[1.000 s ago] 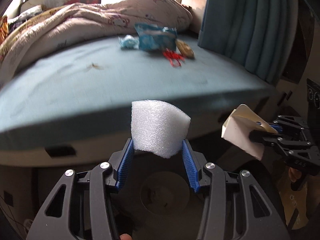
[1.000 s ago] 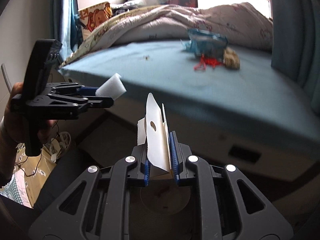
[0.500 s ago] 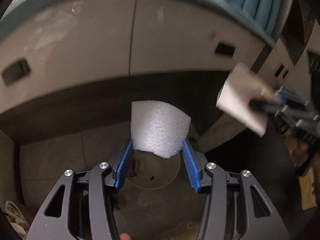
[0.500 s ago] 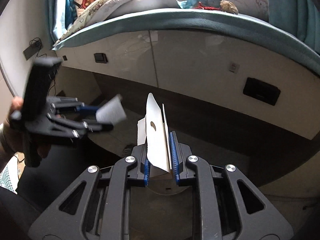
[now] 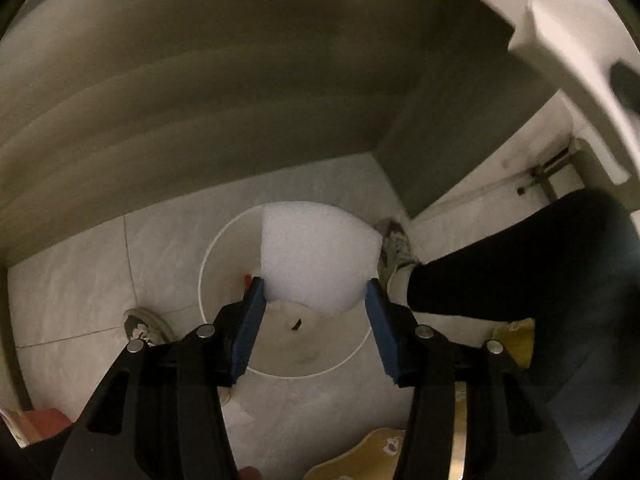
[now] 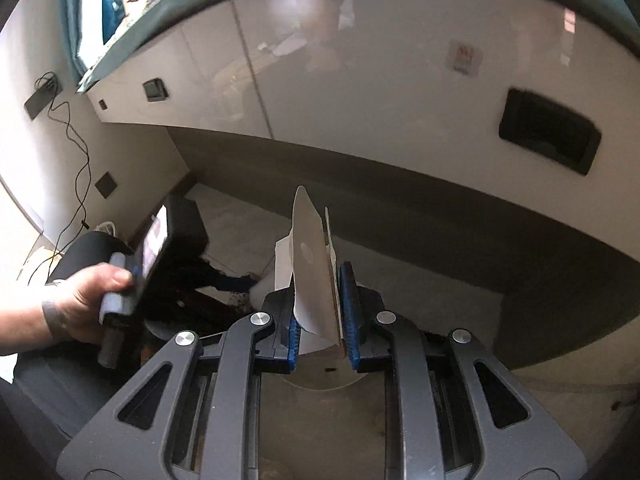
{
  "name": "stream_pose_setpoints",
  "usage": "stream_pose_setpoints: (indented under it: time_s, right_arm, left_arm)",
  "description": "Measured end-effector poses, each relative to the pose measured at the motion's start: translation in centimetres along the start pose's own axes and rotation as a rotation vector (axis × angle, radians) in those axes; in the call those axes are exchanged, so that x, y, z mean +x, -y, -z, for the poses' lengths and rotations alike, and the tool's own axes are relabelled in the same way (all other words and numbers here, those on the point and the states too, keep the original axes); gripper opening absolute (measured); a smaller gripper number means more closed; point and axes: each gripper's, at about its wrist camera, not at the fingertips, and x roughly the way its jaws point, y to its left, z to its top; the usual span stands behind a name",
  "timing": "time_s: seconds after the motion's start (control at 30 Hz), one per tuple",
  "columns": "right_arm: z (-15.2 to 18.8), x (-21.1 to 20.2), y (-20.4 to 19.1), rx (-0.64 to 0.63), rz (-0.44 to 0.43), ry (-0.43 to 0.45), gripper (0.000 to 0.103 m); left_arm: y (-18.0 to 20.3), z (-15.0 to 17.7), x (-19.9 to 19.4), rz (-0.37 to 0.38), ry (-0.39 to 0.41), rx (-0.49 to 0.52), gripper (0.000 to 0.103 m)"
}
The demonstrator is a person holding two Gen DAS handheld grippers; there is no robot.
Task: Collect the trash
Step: 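Carry the foam block and paper box down over the wastebasket, then open the left tool to drop the foam while the right tool drops the box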
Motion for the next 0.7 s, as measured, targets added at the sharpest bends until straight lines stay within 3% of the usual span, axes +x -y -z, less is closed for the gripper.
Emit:
stream_pose_setpoints:
  time_s: [0.07,0.13,0.17,0.4,0.7]
  right_arm:
    - [-0.1,0.6,0.3,0.017,0.001,-0.003,0.016]
    - [-0.1,1.0,0.7,0.028,-0.002,-0.005,0.016]
    - [0.1,1.2,0.8,0.03,-0.002,-0.006,0.016]
    - [0.3,2.3,0.5,0.026,-0.01,-0.031,0.016]
    - [1.4,7.1,-1.6,-0.012,-0.042,-0.147,0.016]
  left_arm:
    - [-0.1,-0.5,1.0,0.006,-0.02,0.001,0.057]
    - [-0.3,-0.8,1.6,-0.016,-0.024,0.007,0.076]
    - [-0.5,-0.8,1.6,-0.029,-0.024,0.007,0.093]
    - [-2.5,-1.1,-1.0,-0.029,0.033,-0.076,0.097]
    - [-6.5,-0.5,-7.9,-0.056,0.192,-0.145,0.097]
